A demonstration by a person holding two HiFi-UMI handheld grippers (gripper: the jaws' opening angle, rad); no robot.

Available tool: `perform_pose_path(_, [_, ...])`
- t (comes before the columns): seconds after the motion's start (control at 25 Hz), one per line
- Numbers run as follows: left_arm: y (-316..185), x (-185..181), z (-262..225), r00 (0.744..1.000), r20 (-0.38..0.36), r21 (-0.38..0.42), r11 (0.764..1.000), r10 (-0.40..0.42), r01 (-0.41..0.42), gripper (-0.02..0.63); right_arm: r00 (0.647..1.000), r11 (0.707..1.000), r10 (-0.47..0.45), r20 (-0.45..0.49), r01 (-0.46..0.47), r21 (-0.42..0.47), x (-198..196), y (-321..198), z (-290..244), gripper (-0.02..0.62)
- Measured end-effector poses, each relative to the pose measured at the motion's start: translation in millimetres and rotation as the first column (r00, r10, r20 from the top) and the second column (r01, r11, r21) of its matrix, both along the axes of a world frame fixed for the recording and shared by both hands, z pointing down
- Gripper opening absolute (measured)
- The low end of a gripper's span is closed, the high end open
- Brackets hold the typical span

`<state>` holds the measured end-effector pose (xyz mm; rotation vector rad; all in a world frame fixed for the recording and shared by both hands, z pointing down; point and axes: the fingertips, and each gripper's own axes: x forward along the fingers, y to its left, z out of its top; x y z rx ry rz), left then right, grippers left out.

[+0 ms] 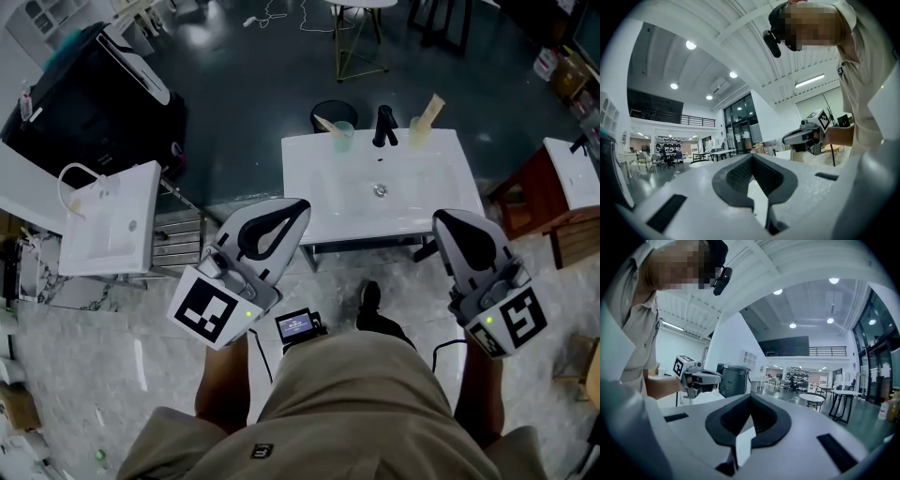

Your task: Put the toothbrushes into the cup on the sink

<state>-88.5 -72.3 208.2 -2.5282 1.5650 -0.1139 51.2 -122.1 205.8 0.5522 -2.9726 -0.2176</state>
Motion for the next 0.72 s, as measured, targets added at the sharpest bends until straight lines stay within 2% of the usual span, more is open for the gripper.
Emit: perform_pose_path(0.72, [18, -6, 2, 1.0, 0.013, -0.006, 1.0, -0.012, 0.012, 0.006, 1.0, 1.0, 0.001, -0.007, -0.001, -0.001, 2, 15, -6, 0.004])
